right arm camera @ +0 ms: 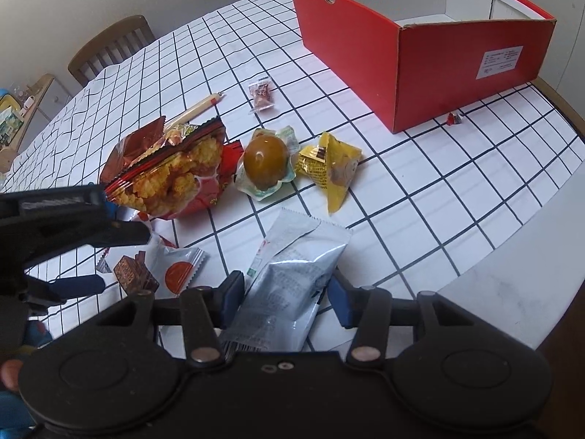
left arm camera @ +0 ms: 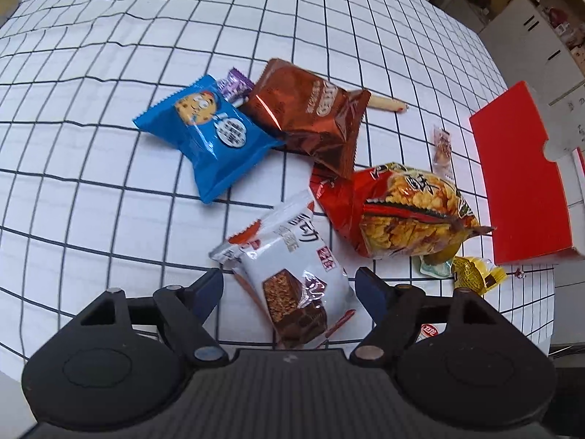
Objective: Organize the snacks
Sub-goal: 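Grasp the white chocolate-wafer packet with the left gripper while the right gripper grasps the silver packet, then carry both packets into the red box and open both grippers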
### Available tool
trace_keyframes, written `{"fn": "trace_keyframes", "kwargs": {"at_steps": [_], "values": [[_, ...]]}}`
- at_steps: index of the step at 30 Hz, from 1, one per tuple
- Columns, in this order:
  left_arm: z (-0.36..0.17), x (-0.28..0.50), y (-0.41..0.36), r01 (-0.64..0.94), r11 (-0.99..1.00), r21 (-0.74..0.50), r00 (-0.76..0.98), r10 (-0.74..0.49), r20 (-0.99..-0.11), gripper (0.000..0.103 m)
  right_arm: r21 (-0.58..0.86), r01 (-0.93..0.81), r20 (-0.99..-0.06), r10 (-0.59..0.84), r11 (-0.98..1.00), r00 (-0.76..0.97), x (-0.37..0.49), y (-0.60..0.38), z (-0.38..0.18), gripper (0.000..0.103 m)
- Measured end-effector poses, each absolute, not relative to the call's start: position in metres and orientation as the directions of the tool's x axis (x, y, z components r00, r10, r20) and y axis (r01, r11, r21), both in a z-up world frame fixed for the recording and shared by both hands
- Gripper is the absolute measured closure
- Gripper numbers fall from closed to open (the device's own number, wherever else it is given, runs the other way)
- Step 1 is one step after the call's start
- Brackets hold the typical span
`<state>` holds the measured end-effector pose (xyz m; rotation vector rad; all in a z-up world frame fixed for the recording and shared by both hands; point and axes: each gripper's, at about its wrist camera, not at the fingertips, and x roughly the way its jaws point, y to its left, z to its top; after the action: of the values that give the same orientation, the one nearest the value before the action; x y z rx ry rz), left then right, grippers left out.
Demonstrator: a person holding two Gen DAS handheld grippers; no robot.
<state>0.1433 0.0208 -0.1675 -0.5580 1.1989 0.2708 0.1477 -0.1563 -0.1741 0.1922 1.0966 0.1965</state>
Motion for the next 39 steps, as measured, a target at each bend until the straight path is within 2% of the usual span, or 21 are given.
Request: {"fn": "trace_keyframes", "kwargs": {"at_steps": [11, 15, 19, 27, 39], "values": [[-0.176, 0.155, 0.006, -0.523, 0.838, -0.154, 0.311, 0.02, -0.95, 0.024, 0.226, -0.1, -0.865, 0.247, 0.969, 0.436, 0.145, -0.16, -0.175, 0.054], [-0.174, 0.15, 0.005, -0.507, 0.851, -0.134, 0.32, 0.042, -0.946, 0.037, 0.221, -0.114, -0.866, 0.248, 0.969, 0.434, 0.144, -0.159, -0.175, 0.054], [-0.172, 0.137, 0.015, -0.488, 0.855, -0.173, 0.346, 0.007, -0.938, 0.043, 0.21, -0.136, -0.867, 0.248, 0.968, 0.431, 0.14, -0.155, -0.174, 0.054], [-0.161, 0.105, 0.026, -0.449, 0.864, -0.228, 0.377, -0.048, -0.925, 0.044, 0.199, -0.191, -0.853, 0.266, 0.961, 0.449, 0.126, -0.149, -0.163, 0.057], [-0.105, 0.085, 0.004, -0.305, 0.918, -0.255, 0.458, -0.094, -0.884, 0.044, 0.207, -0.243, -0.811, 0.305, 0.948, 0.5, 0.114, -0.159, -0.119, 0.058]]}}
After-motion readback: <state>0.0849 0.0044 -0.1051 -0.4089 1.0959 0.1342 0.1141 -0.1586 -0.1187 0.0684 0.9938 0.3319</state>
